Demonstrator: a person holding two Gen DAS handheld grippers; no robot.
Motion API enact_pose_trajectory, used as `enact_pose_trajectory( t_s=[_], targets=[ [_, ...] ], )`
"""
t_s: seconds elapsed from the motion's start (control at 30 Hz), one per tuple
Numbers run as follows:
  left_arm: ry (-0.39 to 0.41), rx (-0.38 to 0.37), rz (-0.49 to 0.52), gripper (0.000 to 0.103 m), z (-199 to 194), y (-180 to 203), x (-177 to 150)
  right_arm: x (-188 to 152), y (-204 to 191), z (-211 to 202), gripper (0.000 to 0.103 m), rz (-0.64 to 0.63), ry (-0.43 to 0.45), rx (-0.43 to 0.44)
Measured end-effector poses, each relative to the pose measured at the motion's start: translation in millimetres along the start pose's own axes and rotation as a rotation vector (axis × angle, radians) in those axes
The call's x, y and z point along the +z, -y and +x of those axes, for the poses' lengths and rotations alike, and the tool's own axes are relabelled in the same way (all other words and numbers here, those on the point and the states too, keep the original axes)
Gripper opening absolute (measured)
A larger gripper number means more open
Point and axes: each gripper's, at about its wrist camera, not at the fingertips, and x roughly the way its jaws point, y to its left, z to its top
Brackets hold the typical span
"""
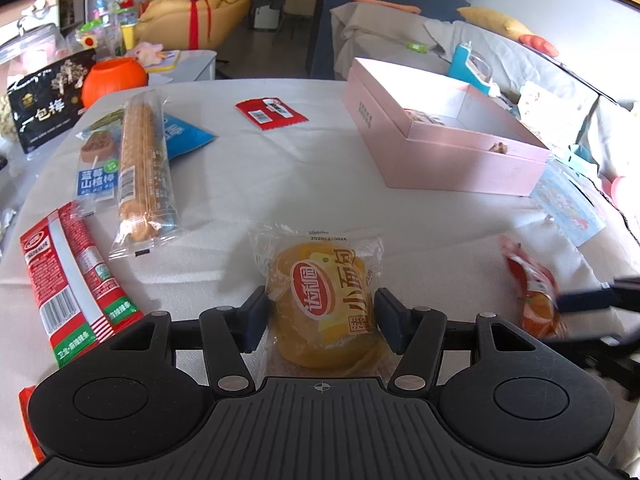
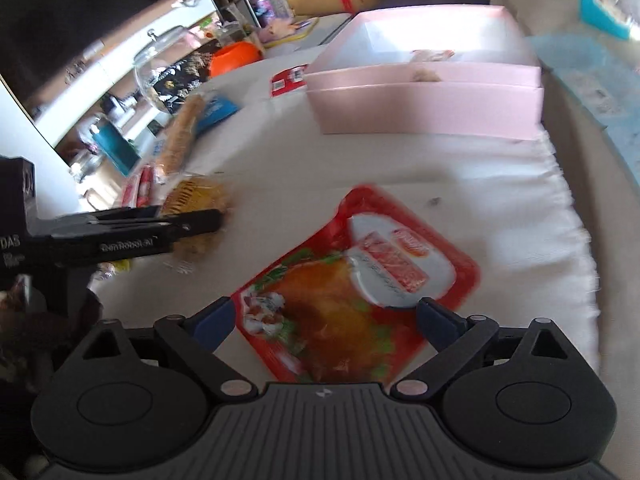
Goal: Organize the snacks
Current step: 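Hold the yellow bread packet in the left tool, then lift the red duck pouch with the right tool while the left holds the bread packet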
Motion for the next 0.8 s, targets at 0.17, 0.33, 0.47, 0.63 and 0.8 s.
enact_pose_trajectory(
  t_s=[0.17,0.33,0.47,0.63,0.8],
  targets=[
    [0.001,-0.006,0.004,0.062,-1.1,-0.2,-1.6,10.3,-12.0,19.9,0.098,-0.038,0.07,-0.146],
    [0.007,-0.004,0.005,0.063,-1.7,-0.2,-2.8,7.2,-9.5,21.3,0.098,-0.046,0.102,-0.214],
    [0.012,-0.002,0.008,0.063,-2.0,0.3,-3.7,-0.6,-8.7,23.0,0.099,-0.064,0.086,-0.293],
    [0.016,0.002,0.012,0.063,-2.1,1.2,-4.7,2.4,-11.1,30.2,0.103,-0.034,0.106,-0.327],
    [0.018,0.002,0.016,0.063,-2.4,0.7,-5.0,15.5,-15.1,32.8,0.082,-0.082,0.105,-0.295]
  ],
)
